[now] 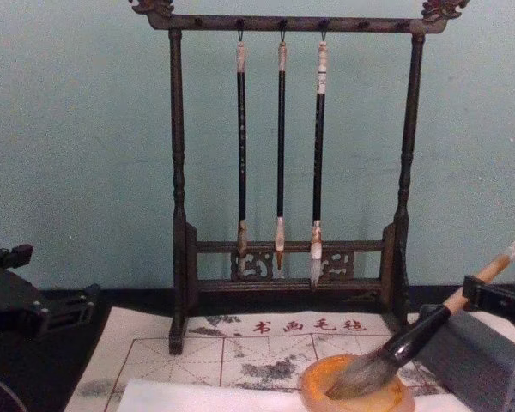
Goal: Pick up the brush from the inkstone, write on the paper, then place the brush back to its original position.
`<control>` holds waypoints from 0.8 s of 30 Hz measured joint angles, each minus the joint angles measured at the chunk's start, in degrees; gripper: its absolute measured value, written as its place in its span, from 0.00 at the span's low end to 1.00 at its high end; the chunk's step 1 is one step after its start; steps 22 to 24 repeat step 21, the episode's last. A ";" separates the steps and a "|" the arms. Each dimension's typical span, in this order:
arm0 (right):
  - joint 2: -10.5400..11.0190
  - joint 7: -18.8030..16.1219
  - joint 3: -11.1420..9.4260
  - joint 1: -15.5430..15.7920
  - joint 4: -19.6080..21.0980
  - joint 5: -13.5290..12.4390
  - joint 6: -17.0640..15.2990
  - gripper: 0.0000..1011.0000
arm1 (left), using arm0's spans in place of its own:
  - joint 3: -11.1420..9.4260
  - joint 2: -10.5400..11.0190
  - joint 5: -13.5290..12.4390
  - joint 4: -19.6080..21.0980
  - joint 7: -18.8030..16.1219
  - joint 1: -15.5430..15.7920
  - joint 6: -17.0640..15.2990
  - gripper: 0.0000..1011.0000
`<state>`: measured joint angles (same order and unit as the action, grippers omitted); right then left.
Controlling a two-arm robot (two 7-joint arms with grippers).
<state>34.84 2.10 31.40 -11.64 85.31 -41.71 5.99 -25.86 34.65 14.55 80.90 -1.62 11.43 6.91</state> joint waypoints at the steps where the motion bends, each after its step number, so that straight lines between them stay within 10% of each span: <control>1: 0.00 0.00 0.00 0.00 0.00 -0.01 0.00 0.99 | 0.00 0.00 0.00 0.00 0.00 0.00 0.00 0.99; 24: 0.00 0.00 0.00 0.00 0.00 -0.07 0.00 0.99 | 0.00 0.00 0.00 0.00 0.00 0.00 0.00 0.99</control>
